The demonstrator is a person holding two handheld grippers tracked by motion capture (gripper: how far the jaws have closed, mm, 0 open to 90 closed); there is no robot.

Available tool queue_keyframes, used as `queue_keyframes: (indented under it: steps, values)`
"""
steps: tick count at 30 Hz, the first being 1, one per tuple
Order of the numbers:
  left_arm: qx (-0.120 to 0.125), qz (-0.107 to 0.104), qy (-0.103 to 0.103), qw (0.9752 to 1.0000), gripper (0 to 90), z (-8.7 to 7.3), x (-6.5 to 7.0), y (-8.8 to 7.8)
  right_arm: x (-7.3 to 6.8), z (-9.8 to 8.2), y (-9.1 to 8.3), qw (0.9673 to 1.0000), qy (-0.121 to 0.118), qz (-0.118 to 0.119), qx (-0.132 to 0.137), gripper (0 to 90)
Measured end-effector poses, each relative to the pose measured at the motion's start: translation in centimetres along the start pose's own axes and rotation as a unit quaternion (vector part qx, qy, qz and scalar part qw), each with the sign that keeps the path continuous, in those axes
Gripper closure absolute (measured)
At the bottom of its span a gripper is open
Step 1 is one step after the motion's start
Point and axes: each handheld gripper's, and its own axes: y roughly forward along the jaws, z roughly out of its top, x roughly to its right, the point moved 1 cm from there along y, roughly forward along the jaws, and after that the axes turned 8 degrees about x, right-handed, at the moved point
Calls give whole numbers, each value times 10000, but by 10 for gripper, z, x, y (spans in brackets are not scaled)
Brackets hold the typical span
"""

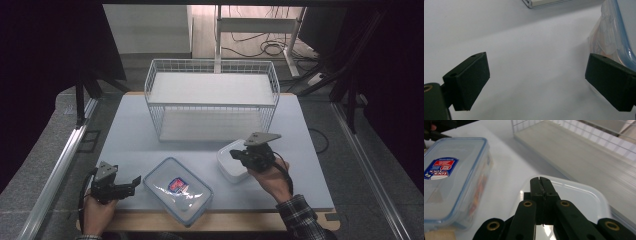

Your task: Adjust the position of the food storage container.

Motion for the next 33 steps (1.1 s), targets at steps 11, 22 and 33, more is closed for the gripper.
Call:
queue_keyframes:
  steps: [11, 22, 33]
  values:
    - [-54, -4, 56, 10000, 57, 0, 1, 1, -17, -1, 41, 9985, -68, 456, -292, 894]
    - [-61, -29, 4, 10000, 58, -1, 1, 2, -7, -11, 60, 9978, -10, 40, -660, 894]
    - [-108, -88, -60, 9999, 65, -1, 1, 2, 26, -15, 52, 9958, 405, -543, -619, 893]
